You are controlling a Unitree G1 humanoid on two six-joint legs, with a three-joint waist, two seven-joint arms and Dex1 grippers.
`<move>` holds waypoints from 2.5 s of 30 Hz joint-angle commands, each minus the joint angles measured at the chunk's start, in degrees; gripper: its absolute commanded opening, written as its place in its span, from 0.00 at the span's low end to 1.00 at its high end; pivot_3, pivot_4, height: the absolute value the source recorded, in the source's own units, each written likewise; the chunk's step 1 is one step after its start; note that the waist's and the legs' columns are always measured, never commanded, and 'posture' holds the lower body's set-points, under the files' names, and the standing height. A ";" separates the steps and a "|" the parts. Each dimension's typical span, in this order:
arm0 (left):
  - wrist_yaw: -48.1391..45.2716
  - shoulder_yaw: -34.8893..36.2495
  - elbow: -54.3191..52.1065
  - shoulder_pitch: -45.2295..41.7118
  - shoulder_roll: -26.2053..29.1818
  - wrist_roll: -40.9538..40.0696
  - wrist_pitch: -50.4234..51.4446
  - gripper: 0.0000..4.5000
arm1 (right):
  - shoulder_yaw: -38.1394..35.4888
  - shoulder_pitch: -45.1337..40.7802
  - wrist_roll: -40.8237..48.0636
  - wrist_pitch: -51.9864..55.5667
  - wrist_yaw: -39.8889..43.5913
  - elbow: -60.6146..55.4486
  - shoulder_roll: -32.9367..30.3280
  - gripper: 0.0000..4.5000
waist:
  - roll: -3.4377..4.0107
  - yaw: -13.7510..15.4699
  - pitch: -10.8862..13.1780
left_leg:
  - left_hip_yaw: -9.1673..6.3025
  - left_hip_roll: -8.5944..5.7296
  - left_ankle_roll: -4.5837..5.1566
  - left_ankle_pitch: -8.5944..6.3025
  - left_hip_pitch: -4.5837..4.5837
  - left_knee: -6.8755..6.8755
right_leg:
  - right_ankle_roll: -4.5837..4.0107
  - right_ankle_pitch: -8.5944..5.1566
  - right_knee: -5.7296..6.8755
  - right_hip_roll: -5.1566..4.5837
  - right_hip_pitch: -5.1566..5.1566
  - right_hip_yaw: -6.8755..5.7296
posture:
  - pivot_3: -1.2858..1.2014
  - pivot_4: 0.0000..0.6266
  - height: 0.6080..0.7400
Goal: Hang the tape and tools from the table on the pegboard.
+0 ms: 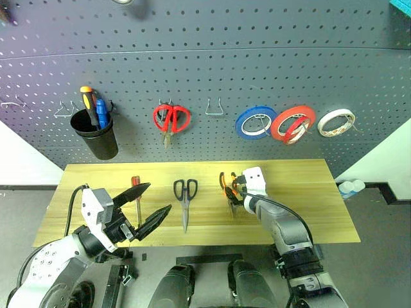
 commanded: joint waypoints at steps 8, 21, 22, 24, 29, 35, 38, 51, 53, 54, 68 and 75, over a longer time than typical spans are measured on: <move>-0.89 1.03 -0.97 0.77 -0.09 -0.04 -2.31 1.00 | -3.72 -2.58 2.87 10.90 -3.57 -5.24 5.53 0.99 | 0.05 -0.12 0.69 | -0.03 0.00 0.00 0.00 -0.08 -0.07 | 0.02 0.01 -0.03 0.00 -0.09 -0.02 | 0.55 0.37 1.00; -3.50 1.46 0.36 4.06 -0.26 0.31 -5.22 1.00 | -2.26 -5.21 0.41 9.31 -5.22 1.14 7.34 0.99 | 0.06 -0.12 1.18 | -0.03 0.01 0.00 0.00 -0.13 -0.26 | 0.01 -0.01 -0.15 -0.01 -0.19 -0.02 | 0.56 0.39 1.00; -3.39 1.52 0.08 4.25 -0.18 0.20 -5.18 1.00 | -2.26 -5.42 0.35 9.26 -5.33 1.55 7.53 0.99 | 0.06 -0.11 1.22 | -0.03 0.01 0.00 0.00 -0.14 -0.29 | 0.01 -0.01 -0.15 -0.01 -0.20 -0.02 | 0.56 0.39 1.00; -3.14 1.62 -0.47 4.49 -0.03 0.07 -5.02 1.00 | -2.34 -5.75 0.31 9.04 -5.41 2.35 7.77 0.99 | 0.00 -0.10 1.38 | -0.03 0.01 -0.01 0.00 -0.14 -0.36 | 0.03 0.01 -0.15 -0.01 -0.25 -0.02 | 0.56 0.39 1.00; -1.16 1.27 -3.07 4.10 0.44 -0.57 -3.31 1.00 | -2.40 -6.97 0.28 8.53 -5.57 4.62 8.61 0.99 | -0.08 -0.07 1.44 | -0.03 0.01 -0.08 0.05 -0.15 -0.68 | 0.13 0.06 -0.15 -0.03 -0.41 -0.02 | 0.56 0.39 1.00; 0.99 1.28 -5.14 3.26 1.04 -1.51 -1.09 1.00 | -2.26 -7.91 -1.01 6.87 -6.74 8.03 8.36 0.99 | -0.08 -0.11 1.44 | -0.03 0.00 -0.24 0.15 -0.74 -0.78 | 0.12 0.09 -0.06 -0.03 -1.12 -0.03 | 0.57 0.39 1.00; 1.49 1.34 -5.47 2.89 1.26 -1.76 -0.45 1.00 | -2.37 -8.10 -1.24 6.87 -7.20 8.68 8.67 0.99 | -0.08 -0.08 1.44 | -0.03 0.01 -0.24 0.15 -0.77 -0.78 | 0.12 0.08 -0.07 -0.03 -1.15 -0.04 | 0.57 0.39 1.00; 0.82 0.86 -4.65 2.92 0.82 -0.96 -1.01 1.00 | -1.36 -10.72 -4.61 9.12 -10.86 10.19 9.35 0.99 | -0.08 -0.06 1.44 | -0.06 0.00 -0.29 0.18 -0.78 -0.77 | 0.09 0.11 -0.04 -0.02 -1.15 -0.06 | 0.57 0.38 1.00; 0.73 0.77 -4.51 2.86 0.77 -0.85 -1.07 1.00 | -1.27 -10.87 -4.77 9.56 -10.99 10.10 9.66 0.99 | -0.08 -0.06 1.44 | -0.06 0.00 -0.29 0.18 -0.78 -0.77 | 0.09 0.11 -0.05 -0.02 -1.15 -0.07 | 0.57 0.39 1.00; 0.64 0.75 -4.50 2.93 0.72 -0.77 -1.17 1.00 | -1.37 -10.76 -4.67 10.10 -11.11 9.79 10.01 0.99 | -0.08 -0.06 1.44 | -0.06 0.00 -0.29 0.18 -0.78 -0.77 | 0.09 0.11 -0.05 -0.02 -1.15 -0.07 | 0.57 0.39 1.00; 1.96 0.25 -5.74 2.12 0.74 -1.09 0.11 1.00 | 0.27 -10.13 -7.02 12.45 -12.29 8.27 10.96 0.73 | -0.08 -0.11 1.44 | -0.06 0.00 -0.30 0.19 -0.78 -0.77 | 0.09 0.11 -0.04 -0.02 -1.16 -0.07 | 0.57 0.39 1.00; 3.32 0.08 -6.59 1.49 0.74 -1.33 0.82 1.00 | 0.04 -10.13 -7.92 11.77 -12.75 9.33 10.48 0.46 | -0.08 -0.08 1.44 | -0.07 0.00 -0.32 0.20 -0.78 -0.76 | 0.09 0.11 -0.02 -0.02 -1.16 -0.07 | 0.57 0.39 1.00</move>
